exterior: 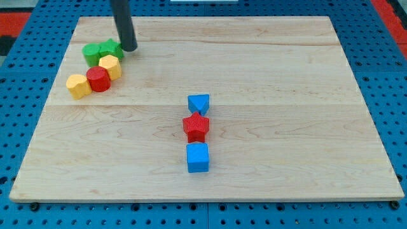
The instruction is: Move green blocks in to yellow blocks and red circle
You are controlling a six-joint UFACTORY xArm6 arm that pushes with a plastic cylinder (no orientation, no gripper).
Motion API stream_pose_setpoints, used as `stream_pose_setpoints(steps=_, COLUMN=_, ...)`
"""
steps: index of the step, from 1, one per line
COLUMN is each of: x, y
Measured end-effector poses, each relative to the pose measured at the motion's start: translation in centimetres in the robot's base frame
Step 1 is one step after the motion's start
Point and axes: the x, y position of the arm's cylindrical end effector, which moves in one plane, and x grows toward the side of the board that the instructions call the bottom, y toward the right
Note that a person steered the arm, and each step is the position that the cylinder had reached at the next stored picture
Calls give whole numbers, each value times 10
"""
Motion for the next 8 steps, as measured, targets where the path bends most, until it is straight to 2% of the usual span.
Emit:
stream_pose_setpoints(steps=1, x=3, y=-6)
stream_pose_setpoints(steps=3, x=-43, y=-47)
stream_pose_setpoints(steps=6, x=33, y=-52)
stream_pose_setpoints(steps=8, x=67, y=-22)
